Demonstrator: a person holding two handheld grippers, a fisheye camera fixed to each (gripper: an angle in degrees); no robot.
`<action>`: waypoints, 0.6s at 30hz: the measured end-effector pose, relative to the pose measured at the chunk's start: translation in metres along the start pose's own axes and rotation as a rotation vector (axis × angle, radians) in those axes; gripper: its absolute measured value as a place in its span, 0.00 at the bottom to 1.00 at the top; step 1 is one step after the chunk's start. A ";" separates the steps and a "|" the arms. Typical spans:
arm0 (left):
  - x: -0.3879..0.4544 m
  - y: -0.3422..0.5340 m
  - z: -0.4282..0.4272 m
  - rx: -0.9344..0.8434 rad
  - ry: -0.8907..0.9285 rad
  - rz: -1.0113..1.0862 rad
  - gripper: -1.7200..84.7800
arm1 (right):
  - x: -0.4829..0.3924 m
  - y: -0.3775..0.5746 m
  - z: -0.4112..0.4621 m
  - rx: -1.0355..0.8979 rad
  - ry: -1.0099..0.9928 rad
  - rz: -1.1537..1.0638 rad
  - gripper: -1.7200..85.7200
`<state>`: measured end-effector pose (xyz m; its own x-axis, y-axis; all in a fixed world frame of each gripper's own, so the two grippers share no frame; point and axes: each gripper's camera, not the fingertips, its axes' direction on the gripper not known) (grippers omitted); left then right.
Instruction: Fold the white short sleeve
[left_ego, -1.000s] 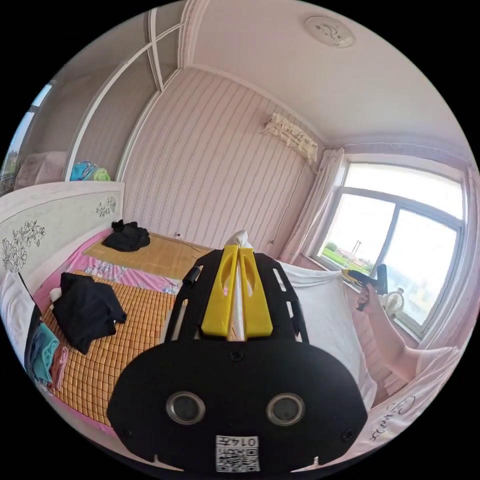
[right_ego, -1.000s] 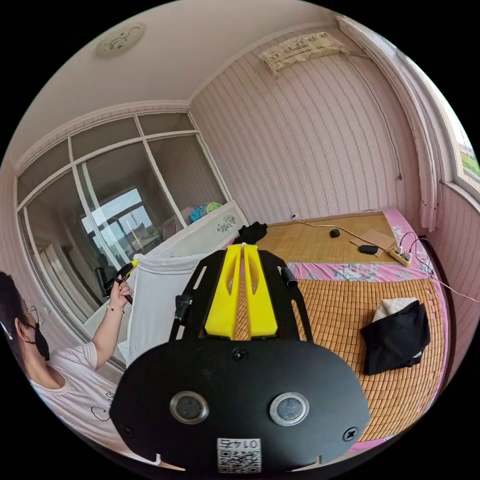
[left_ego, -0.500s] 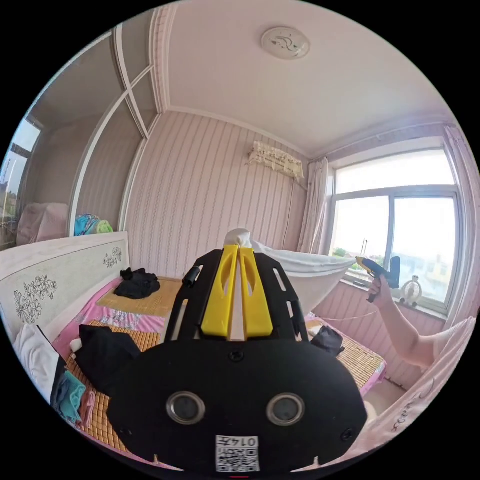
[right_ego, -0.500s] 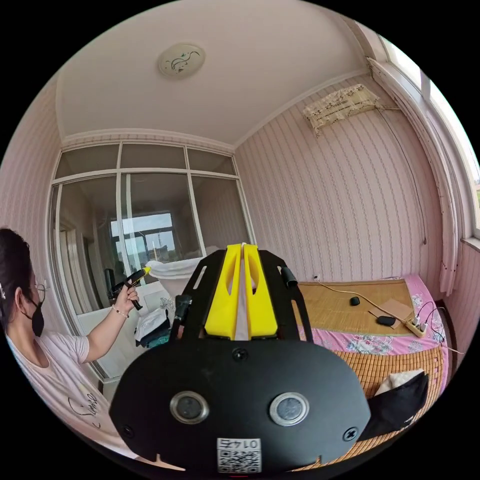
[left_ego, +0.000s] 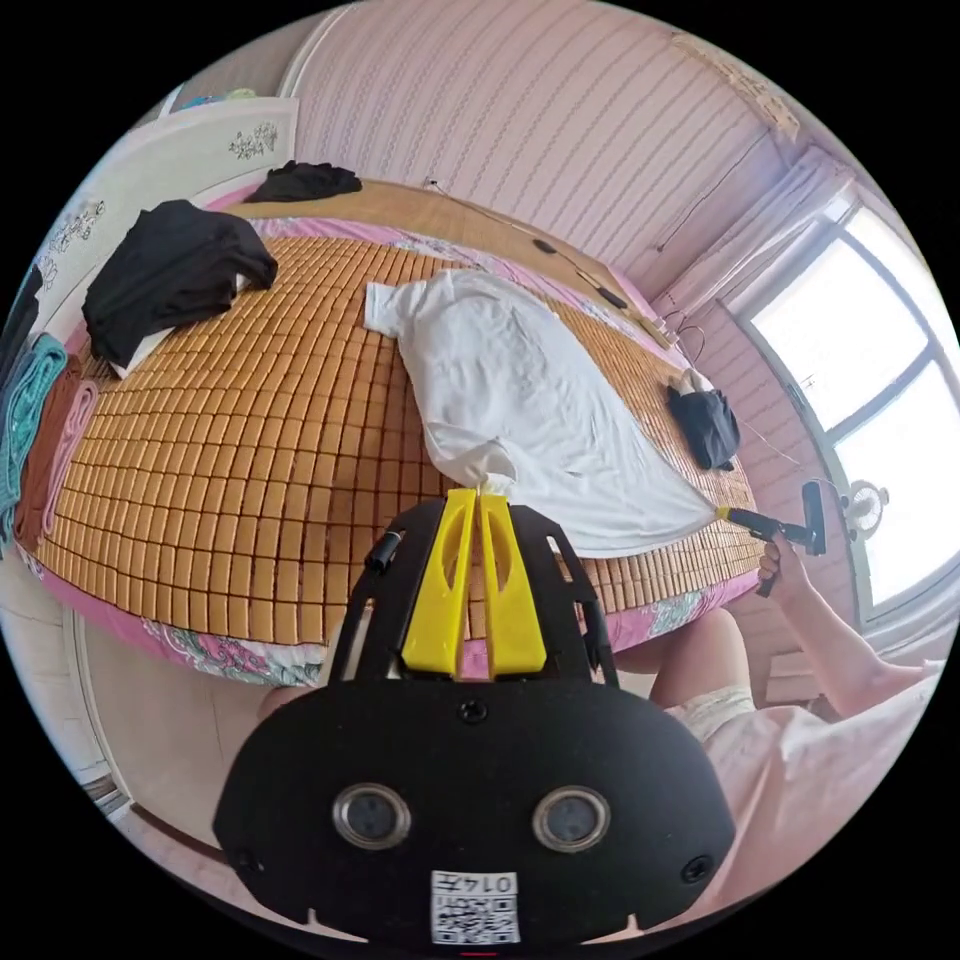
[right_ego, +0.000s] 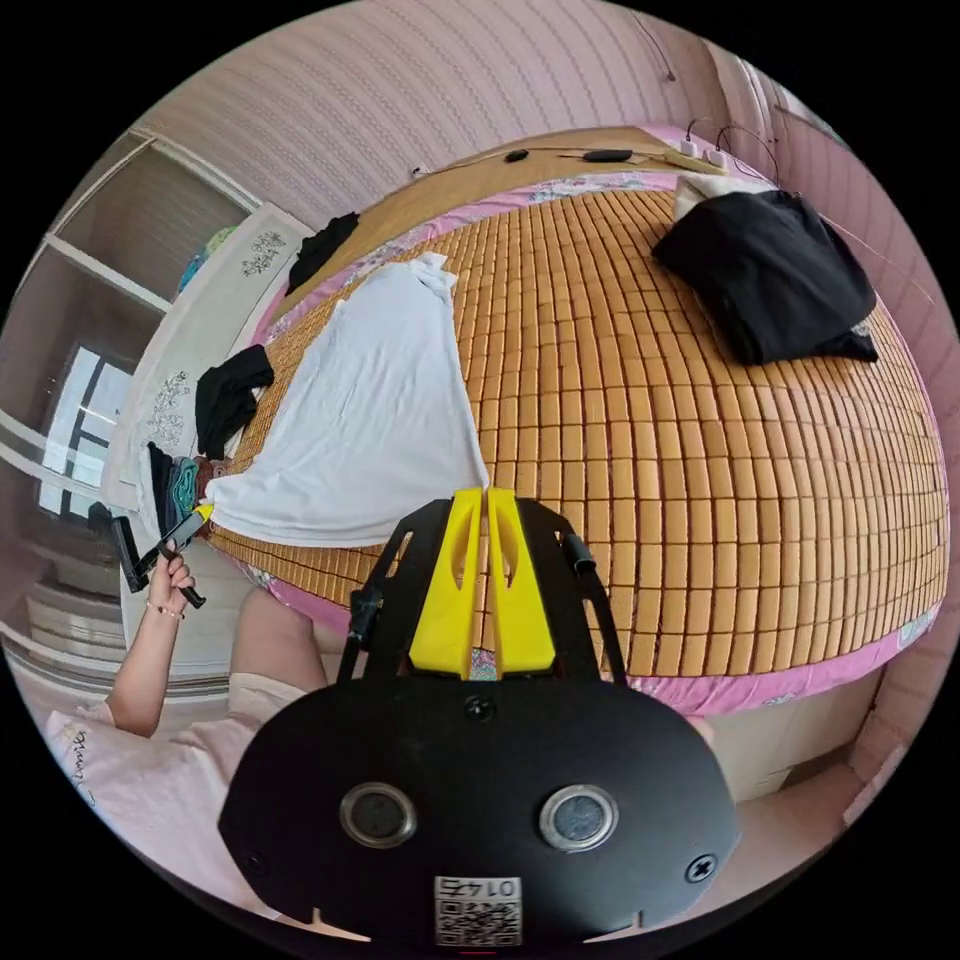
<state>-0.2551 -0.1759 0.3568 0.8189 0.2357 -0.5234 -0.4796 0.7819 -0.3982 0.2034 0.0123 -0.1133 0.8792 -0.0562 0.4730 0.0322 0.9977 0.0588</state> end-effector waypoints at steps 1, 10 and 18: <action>-0.002 0.003 0.017 -0.055 -0.016 -0.002 0.01 | 0.012 0.004 0.015 -0.035 -0.008 0.025 0.02; 0.000 0.020 0.063 -0.266 -0.060 0.082 0.01 | 0.055 0.035 0.044 -0.176 -0.013 0.023 0.02; -0.016 0.027 0.088 -0.352 -0.053 -0.006 0.03 | 0.063 0.058 0.075 -0.364 0.032 -0.091 0.04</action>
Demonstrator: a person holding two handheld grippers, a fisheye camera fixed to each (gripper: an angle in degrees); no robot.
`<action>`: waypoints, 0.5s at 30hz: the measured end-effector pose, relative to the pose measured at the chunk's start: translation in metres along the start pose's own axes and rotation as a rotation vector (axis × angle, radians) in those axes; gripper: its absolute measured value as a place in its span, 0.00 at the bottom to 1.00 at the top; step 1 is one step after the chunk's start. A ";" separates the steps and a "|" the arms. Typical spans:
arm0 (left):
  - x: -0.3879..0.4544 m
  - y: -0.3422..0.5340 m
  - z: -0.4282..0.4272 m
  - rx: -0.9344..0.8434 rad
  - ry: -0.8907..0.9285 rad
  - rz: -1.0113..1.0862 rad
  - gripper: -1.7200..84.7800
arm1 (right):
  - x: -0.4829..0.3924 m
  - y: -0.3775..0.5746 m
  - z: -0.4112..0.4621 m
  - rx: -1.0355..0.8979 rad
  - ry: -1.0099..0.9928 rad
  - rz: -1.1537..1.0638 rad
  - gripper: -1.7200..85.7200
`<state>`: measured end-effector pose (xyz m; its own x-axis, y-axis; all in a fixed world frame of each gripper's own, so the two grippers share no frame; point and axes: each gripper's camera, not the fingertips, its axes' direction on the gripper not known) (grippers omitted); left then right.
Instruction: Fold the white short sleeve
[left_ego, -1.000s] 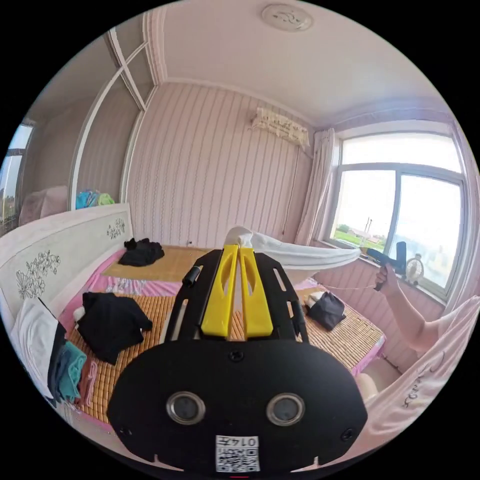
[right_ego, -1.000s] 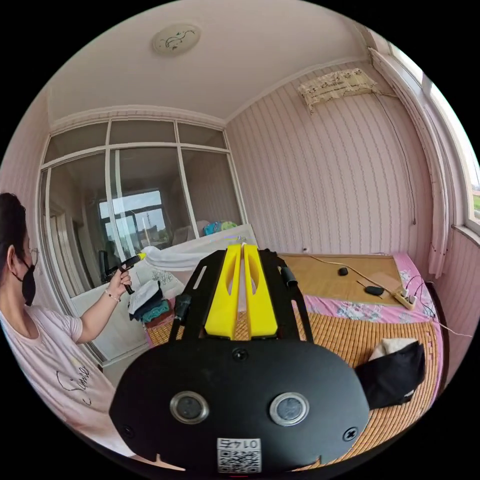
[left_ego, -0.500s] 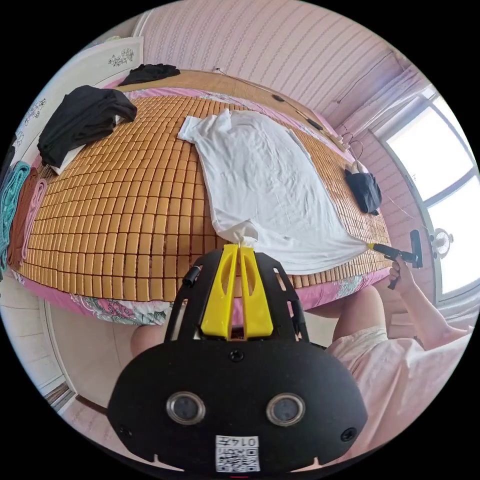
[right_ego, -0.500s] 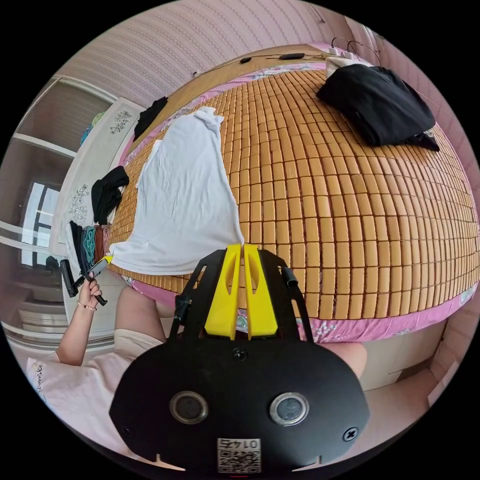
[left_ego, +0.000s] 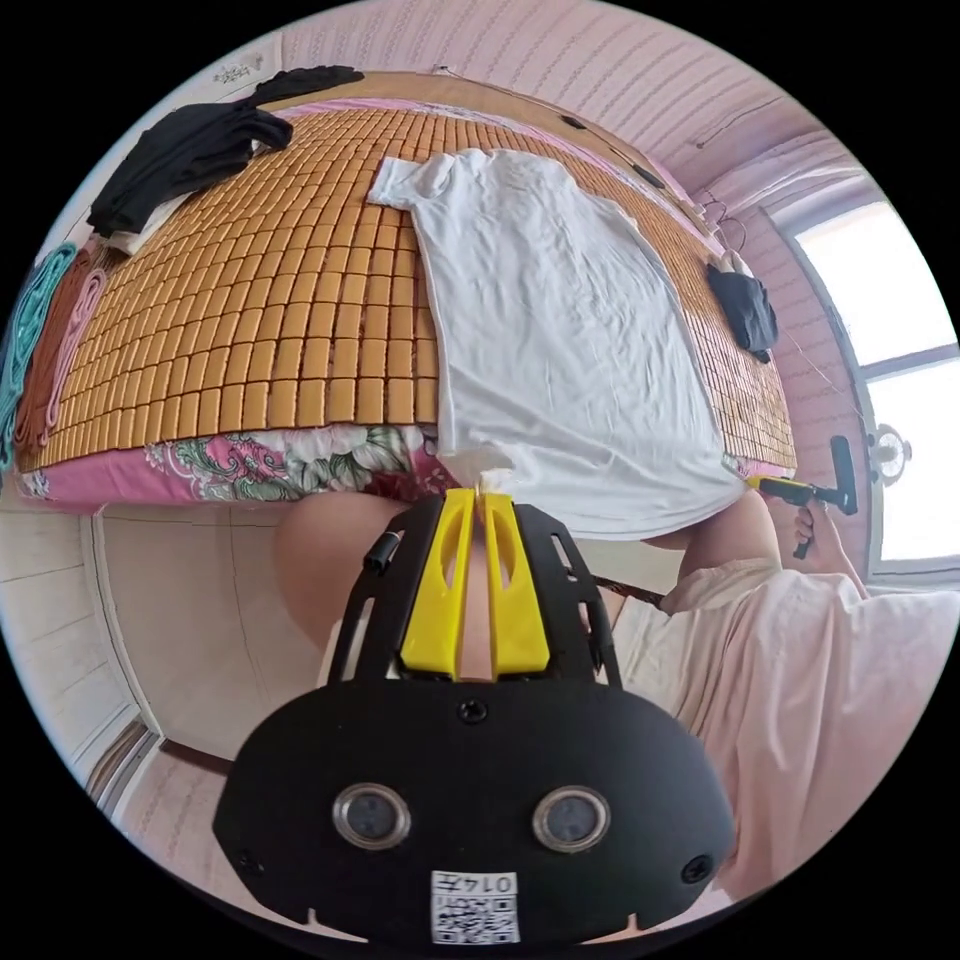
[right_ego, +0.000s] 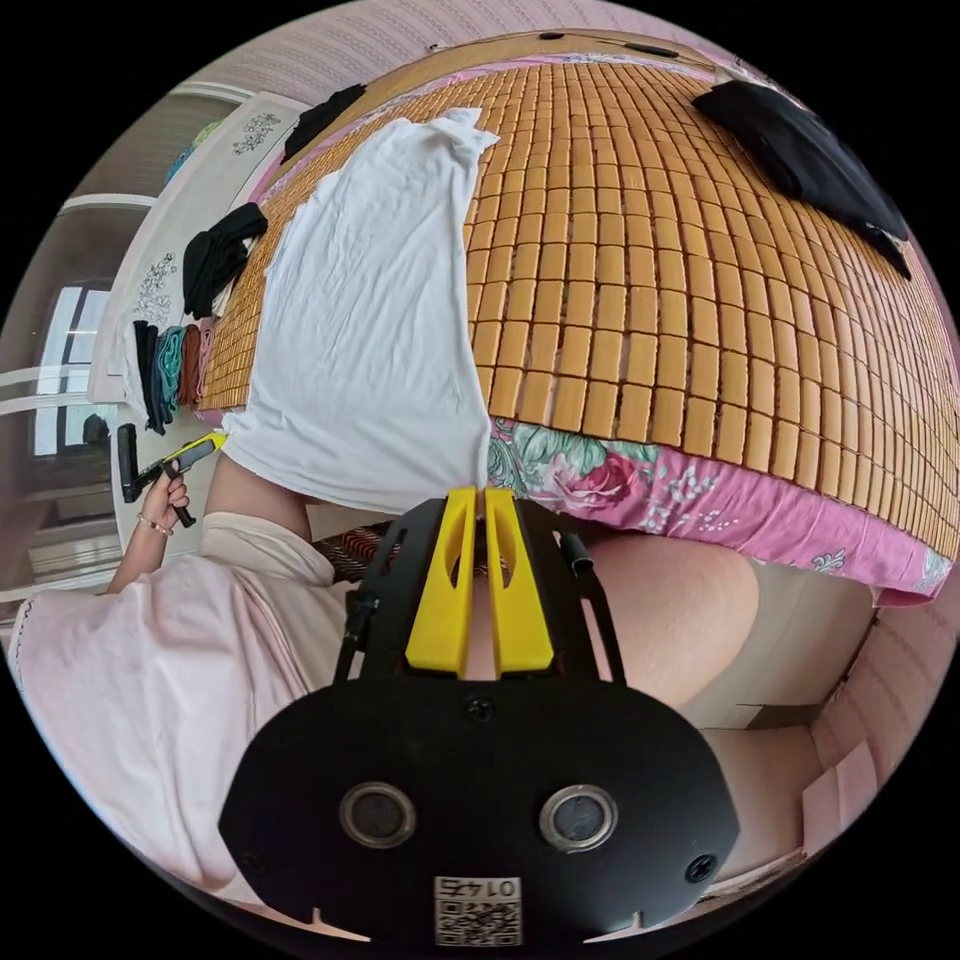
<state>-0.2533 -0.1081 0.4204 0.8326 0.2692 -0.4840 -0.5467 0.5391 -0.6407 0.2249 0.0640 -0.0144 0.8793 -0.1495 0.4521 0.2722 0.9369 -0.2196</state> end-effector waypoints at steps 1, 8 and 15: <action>-0.004 -0.004 0.000 0.002 -0.002 -0.033 0.05 | 0.002 -0.005 0.002 -0.017 0.041 -0.014 0.05; 0.001 -0.058 -0.027 0.104 -0.155 0.014 0.07 | 0.016 -0.082 -0.032 0.147 0.169 -0.106 0.10; 0.057 -0.177 0.007 0.086 -0.055 0.236 0.07 | 0.029 -0.251 -0.033 0.268 0.135 -0.136 0.12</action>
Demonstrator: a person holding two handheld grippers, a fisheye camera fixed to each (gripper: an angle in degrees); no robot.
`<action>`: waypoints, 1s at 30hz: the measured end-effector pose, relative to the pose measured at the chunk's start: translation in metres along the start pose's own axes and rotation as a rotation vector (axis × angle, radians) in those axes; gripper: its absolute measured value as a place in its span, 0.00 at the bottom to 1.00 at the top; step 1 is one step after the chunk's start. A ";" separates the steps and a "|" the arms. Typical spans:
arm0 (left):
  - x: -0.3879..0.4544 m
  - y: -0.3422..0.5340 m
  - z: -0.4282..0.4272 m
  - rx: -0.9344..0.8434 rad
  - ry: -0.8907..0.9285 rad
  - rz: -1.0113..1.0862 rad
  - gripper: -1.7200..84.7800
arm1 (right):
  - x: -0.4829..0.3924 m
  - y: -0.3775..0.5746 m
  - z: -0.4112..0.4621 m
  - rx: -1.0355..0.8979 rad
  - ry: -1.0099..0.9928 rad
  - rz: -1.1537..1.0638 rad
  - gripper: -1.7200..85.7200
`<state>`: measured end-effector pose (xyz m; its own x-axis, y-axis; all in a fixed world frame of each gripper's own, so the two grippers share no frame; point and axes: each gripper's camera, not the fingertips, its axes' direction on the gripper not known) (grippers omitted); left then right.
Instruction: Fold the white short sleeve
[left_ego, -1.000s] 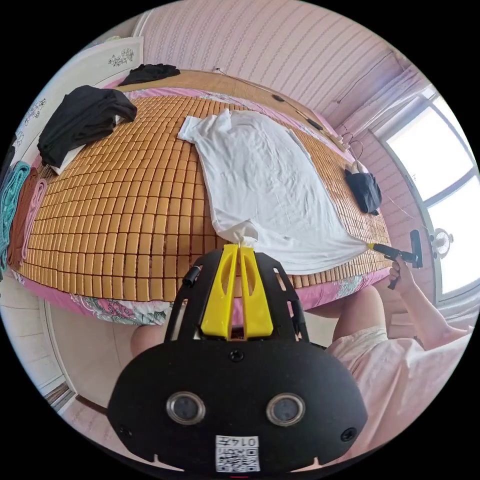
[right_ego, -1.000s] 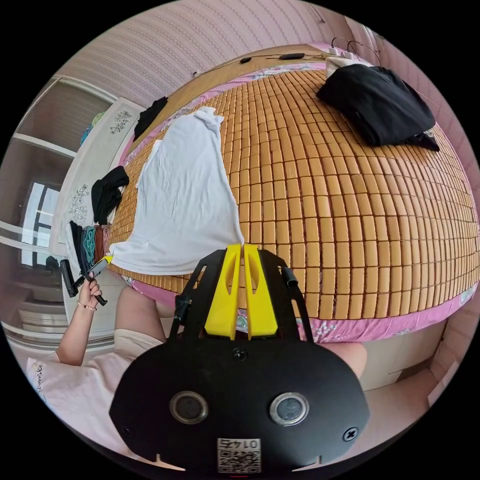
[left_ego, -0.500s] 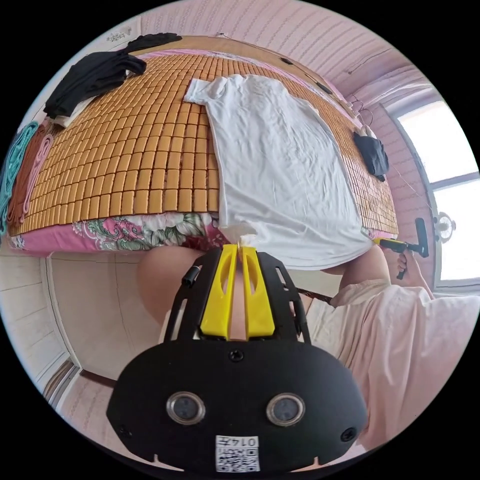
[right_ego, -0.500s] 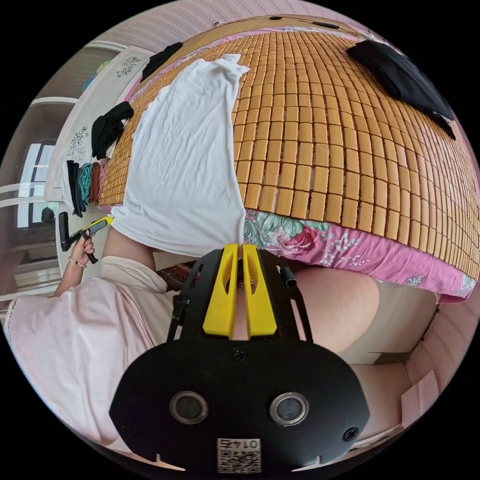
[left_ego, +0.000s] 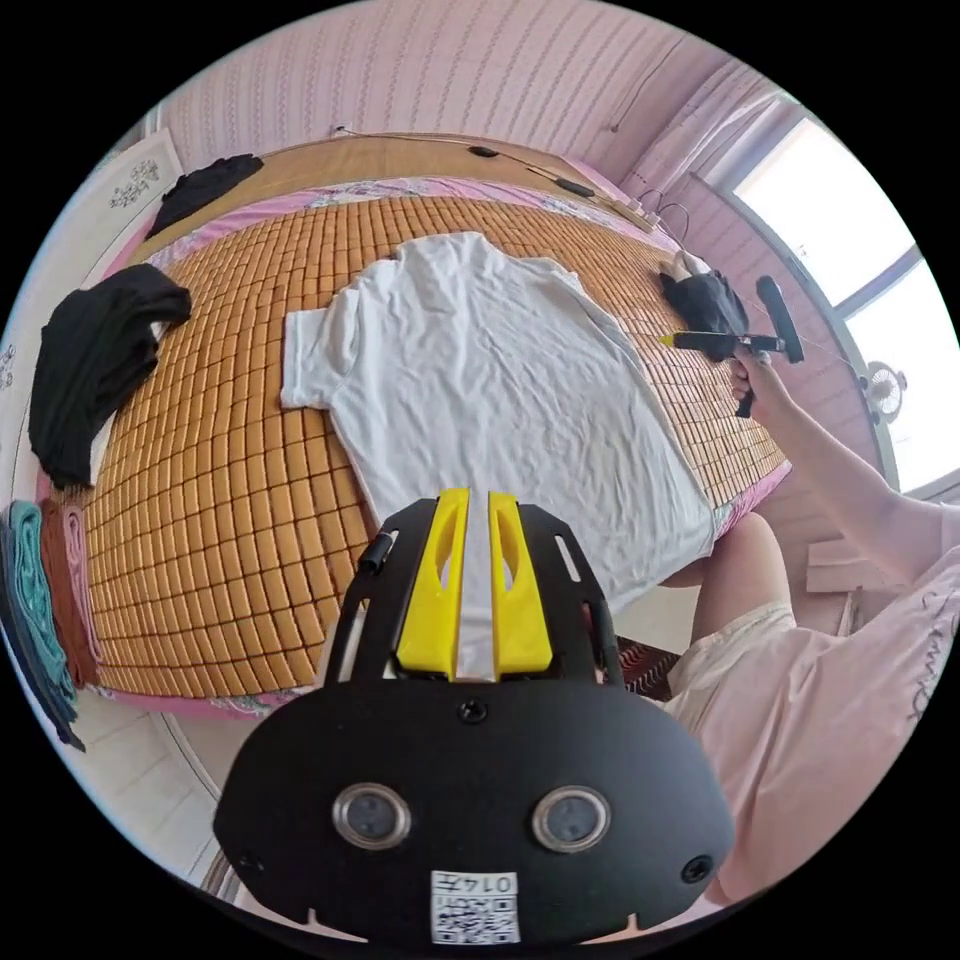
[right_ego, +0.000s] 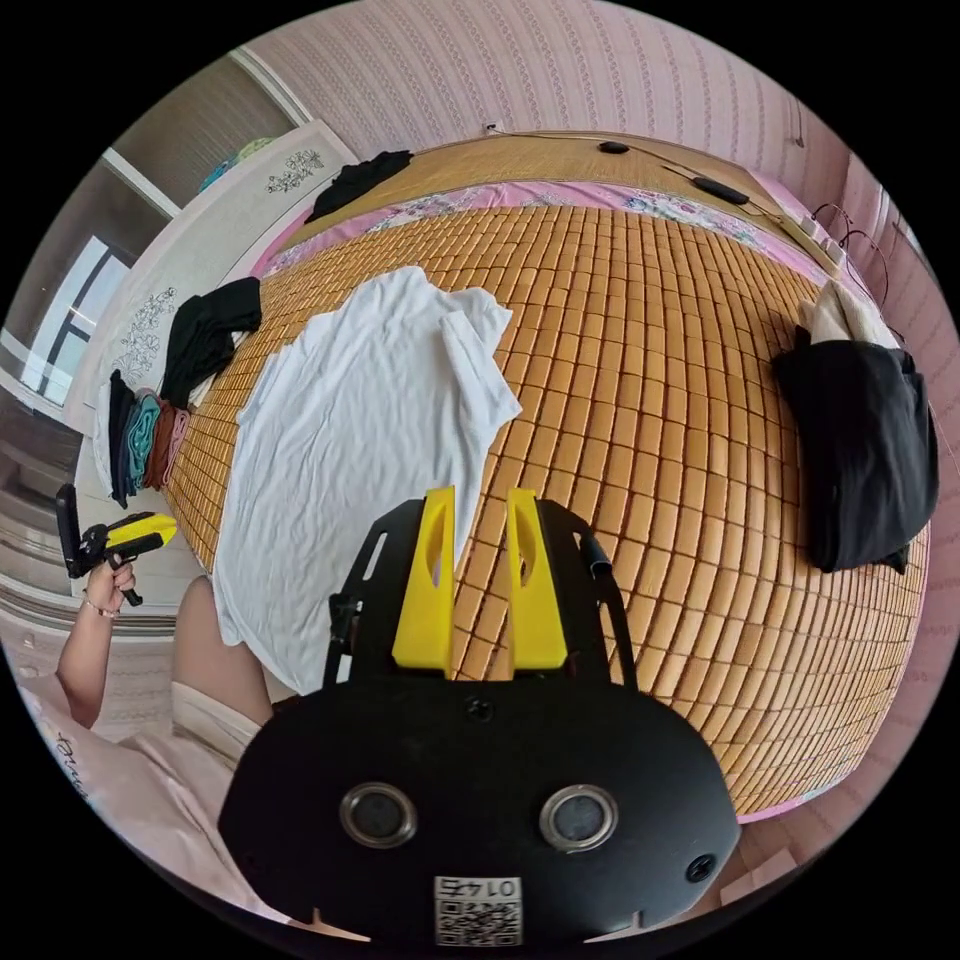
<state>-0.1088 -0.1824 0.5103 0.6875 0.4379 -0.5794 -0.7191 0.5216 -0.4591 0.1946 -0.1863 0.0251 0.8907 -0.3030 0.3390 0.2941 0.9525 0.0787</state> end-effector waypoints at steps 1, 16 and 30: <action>0.011 -0.028 0.011 0.007 0.017 0.051 0.07 | 0.007 -0.021 0.015 -0.017 0.003 0.007 0.13; 0.138 -0.318 0.158 0.015 0.127 0.404 0.08 | 0.099 0.028 0.040 0.103 -0.068 0.246 0.03; 0.195 -0.341 0.240 -0.129 0.017 0.604 0.02 | 0.136 0.050 0.072 0.114 -0.111 0.211 0.04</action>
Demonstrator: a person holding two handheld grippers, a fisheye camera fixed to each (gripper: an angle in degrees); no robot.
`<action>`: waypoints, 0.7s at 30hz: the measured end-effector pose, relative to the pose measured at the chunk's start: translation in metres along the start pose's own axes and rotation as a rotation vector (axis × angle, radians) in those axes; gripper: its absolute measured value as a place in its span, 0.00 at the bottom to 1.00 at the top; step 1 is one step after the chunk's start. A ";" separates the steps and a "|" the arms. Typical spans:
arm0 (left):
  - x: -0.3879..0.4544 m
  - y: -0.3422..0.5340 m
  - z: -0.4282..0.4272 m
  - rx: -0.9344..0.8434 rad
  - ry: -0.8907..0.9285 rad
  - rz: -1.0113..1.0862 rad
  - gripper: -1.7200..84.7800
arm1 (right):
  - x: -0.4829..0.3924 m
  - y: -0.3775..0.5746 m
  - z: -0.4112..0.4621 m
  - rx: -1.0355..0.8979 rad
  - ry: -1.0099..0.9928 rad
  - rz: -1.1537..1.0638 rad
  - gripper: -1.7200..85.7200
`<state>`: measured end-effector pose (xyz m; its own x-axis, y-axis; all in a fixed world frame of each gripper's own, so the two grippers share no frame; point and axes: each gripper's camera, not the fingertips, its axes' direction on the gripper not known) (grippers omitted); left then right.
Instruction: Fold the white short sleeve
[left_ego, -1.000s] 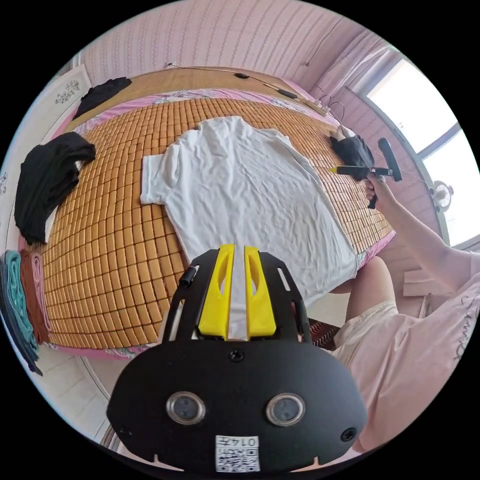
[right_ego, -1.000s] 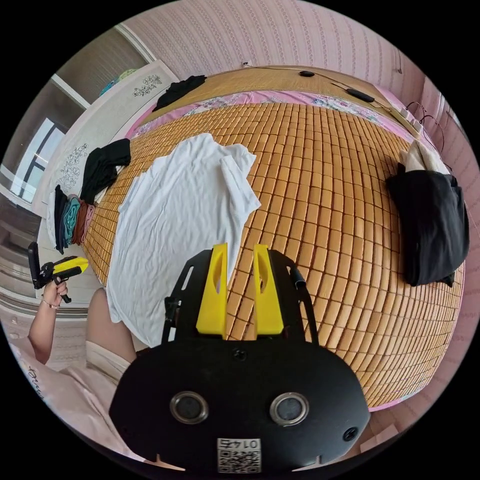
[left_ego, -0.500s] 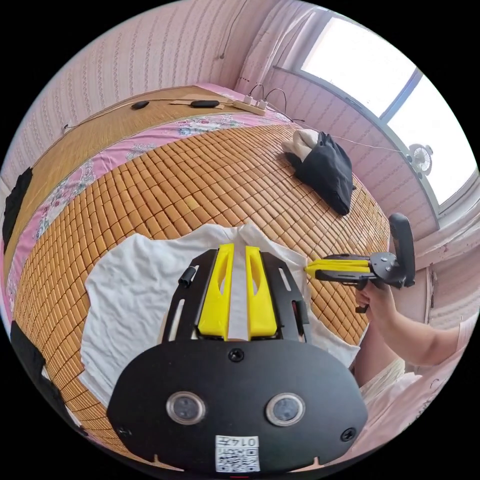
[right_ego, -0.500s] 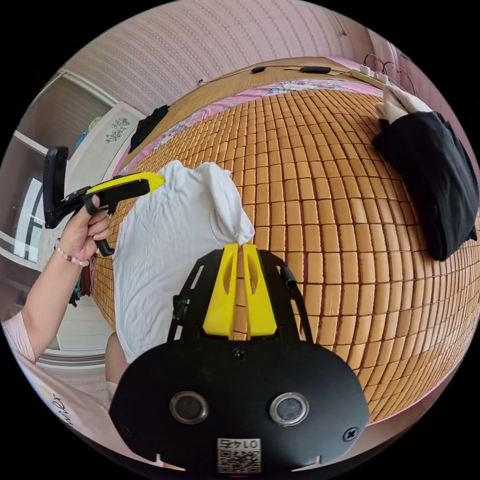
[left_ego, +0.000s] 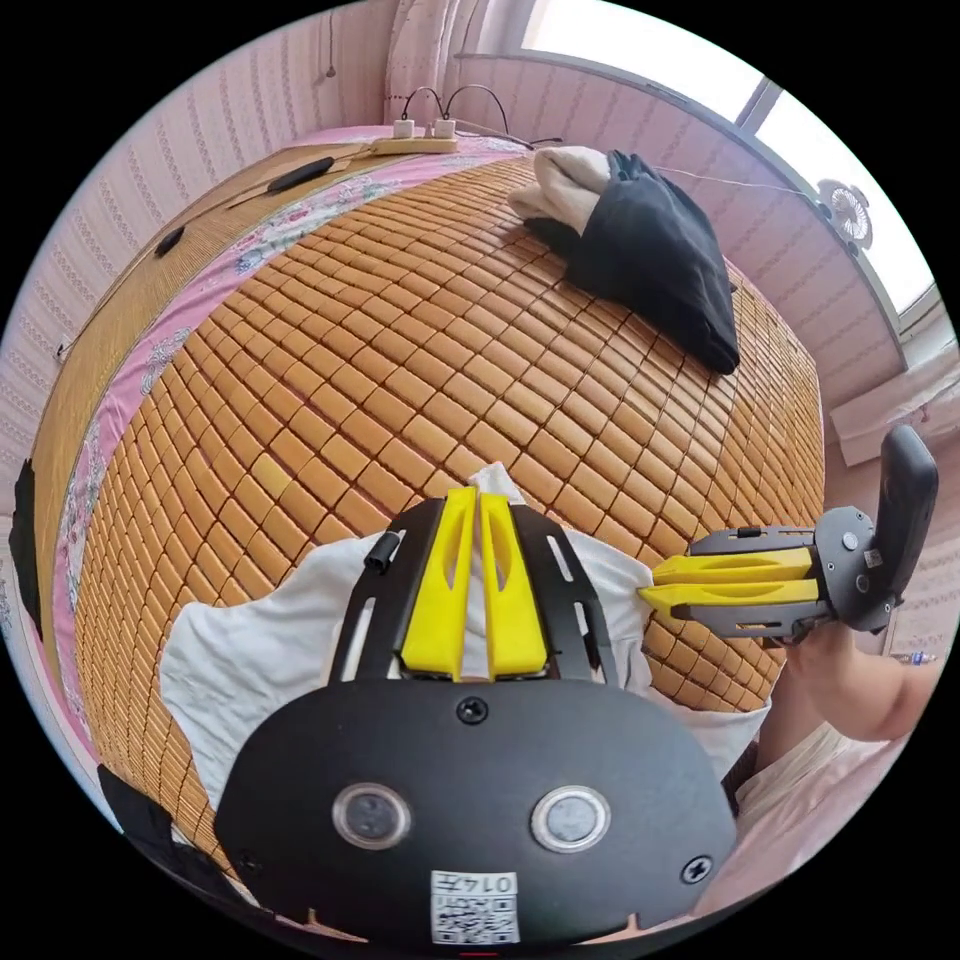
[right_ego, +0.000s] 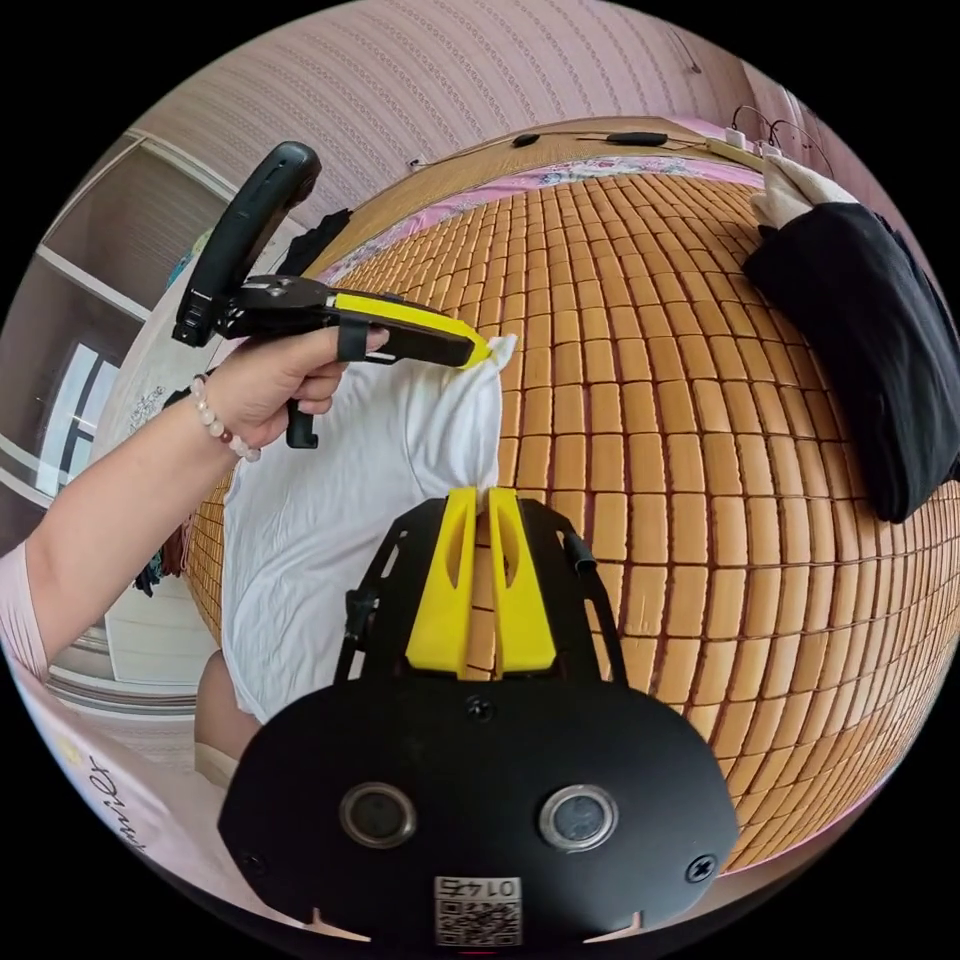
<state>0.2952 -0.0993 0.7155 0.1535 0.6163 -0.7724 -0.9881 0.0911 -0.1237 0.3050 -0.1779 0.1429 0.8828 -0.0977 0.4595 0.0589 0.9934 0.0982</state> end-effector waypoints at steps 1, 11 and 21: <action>-0.001 0.006 -0.009 0.099 0.013 0.013 0.01 | 0.000 0.006 -0.008 0.034 0.009 0.010 0.04; -0.027 0.069 -0.020 0.211 0.181 -0.241 0.07 | 0.015 0.056 0.004 0.054 0.030 0.169 0.03; -0.031 0.371 -0.149 0.253 -0.109 -0.473 0.07 | -0.030 0.135 0.001 -0.009 0.108 -0.045 0.02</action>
<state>-0.0750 -0.2009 0.6009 0.5936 0.5387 -0.5978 -0.7838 0.5553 -0.2780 0.2856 -0.0404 0.1433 0.9243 -0.1353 0.3568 0.1030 0.9888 0.1081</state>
